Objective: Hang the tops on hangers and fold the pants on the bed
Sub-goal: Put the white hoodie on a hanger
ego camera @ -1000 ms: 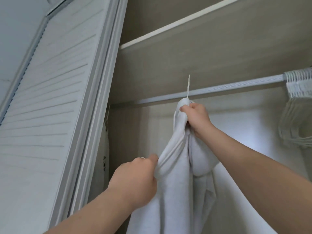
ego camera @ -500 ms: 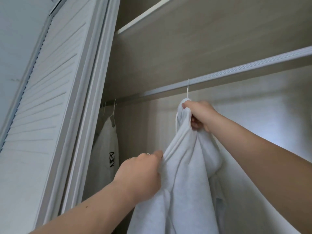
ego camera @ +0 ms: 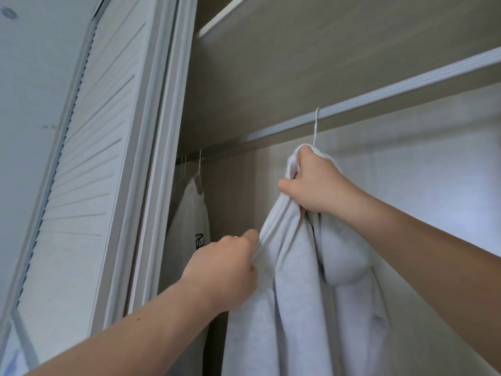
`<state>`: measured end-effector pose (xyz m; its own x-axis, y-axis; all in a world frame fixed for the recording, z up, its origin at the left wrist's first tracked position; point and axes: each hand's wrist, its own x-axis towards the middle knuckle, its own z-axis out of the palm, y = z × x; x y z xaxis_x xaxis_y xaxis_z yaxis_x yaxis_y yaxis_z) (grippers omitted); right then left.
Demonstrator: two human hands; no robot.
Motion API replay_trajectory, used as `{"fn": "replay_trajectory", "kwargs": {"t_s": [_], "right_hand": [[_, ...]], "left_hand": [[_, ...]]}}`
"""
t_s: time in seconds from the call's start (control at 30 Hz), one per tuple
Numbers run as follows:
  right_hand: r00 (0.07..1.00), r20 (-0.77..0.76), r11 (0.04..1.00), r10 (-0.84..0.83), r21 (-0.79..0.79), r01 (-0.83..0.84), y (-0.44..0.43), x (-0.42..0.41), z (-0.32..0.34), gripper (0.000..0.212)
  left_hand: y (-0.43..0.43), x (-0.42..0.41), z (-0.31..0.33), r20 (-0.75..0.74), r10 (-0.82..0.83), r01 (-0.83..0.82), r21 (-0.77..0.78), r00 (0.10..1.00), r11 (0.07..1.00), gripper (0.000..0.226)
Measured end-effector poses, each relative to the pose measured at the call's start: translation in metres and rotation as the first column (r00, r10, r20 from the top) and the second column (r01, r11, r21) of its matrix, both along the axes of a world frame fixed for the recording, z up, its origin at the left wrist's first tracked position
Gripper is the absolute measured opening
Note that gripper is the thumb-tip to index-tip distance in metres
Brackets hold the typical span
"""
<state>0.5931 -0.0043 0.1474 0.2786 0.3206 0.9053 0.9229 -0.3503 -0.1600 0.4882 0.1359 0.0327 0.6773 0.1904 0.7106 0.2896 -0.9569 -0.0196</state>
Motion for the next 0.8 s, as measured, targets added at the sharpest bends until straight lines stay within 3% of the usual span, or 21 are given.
{"fn": "replay_trajectory", "kwargs": {"t_s": [0.27, 0.37, 0.57, 0.7, 0.8], "right_hand": [[0.978, -0.112, 0.983, 0.176, -0.034, -0.18, 0.053, 0.029, -0.003, 0.022], [0.969, -0.151, 0.975, 0.195, -0.082, -0.209, 0.079, 0.038, 0.0, 0.002], [0.951, -0.2, 0.952, 0.234, -0.152, -0.266, 0.138, 0.053, 0.008, 0.044], [0.939, -0.246, 0.944, 0.241, -0.165, -0.286, 0.175, 0.063, 0.011, 0.028], [0.911, -0.303, 0.925, 0.279, -0.169, -0.339, 0.202, 0.067, 0.013, 0.039]], "left_hand": [[0.025, -0.007, 0.003, -0.044, 0.111, -0.112, -0.004, 0.993, 0.994, 0.014], [0.033, -0.005, 0.009, -0.076, 0.15, -0.152, -0.021, 0.986, 0.988, 0.015], [0.052, 0.01, 0.019, -0.128, 0.252, -0.258, -0.027, 0.959, 0.966, 0.024], [0.063, 0.023, 0.025, -0.171, 0.326, -0.336, -0.027, 0.93, 0.942, 0.033], [0.069, 0.034, 0.029, -0.232, 0.409, -0.419, 0.006, 0.883, 0.908, 0.034]]}}
